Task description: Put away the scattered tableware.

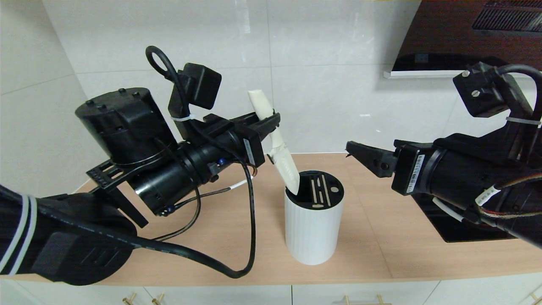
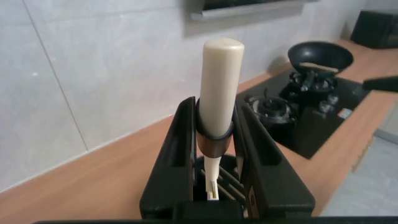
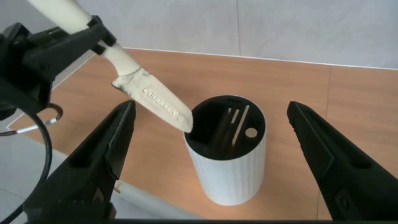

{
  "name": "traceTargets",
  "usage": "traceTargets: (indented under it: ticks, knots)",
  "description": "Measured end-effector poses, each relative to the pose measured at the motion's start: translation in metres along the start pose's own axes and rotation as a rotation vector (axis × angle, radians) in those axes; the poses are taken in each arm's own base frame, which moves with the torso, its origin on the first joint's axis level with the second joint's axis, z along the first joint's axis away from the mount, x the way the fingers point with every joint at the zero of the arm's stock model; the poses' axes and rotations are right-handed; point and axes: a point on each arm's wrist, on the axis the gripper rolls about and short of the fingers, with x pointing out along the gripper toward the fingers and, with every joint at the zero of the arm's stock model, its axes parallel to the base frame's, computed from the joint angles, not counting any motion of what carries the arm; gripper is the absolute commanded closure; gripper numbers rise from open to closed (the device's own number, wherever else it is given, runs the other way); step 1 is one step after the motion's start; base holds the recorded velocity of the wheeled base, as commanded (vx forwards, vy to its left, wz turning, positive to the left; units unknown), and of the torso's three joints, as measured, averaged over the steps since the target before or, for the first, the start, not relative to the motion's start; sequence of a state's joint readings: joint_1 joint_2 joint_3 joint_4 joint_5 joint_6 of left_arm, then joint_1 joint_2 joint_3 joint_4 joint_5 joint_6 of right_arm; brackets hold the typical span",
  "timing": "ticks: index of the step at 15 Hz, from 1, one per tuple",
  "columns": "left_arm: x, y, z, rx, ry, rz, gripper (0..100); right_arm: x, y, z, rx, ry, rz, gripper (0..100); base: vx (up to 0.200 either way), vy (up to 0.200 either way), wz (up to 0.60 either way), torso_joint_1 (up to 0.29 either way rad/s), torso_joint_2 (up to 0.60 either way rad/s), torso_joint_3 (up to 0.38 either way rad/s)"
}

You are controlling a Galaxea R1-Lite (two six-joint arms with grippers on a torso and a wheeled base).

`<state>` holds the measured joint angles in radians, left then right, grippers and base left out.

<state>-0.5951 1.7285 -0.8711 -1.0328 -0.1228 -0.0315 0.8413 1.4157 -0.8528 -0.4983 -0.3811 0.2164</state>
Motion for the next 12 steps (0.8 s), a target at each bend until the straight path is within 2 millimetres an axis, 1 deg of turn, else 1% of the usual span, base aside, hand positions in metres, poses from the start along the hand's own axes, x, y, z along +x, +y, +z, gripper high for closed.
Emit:
traceTargets:
  ticks: [8,12]
  knots:
    - [0.015,-0.006,-0.028,-0.008,0.04,-0.025,100,0.0,0.0,-0.001,-0.001,0.003,-0.001,0,0.0,0.0,0.0,0.0,0.0,0.0]
    - [0.019,-0.008,-0.038,-0.012,0.069,-0.03,100,0.001,0.0,-0.001,-0.002,0.004,-0.001,0,0.0,0.0,0.0,0.0,0.0,0.0]
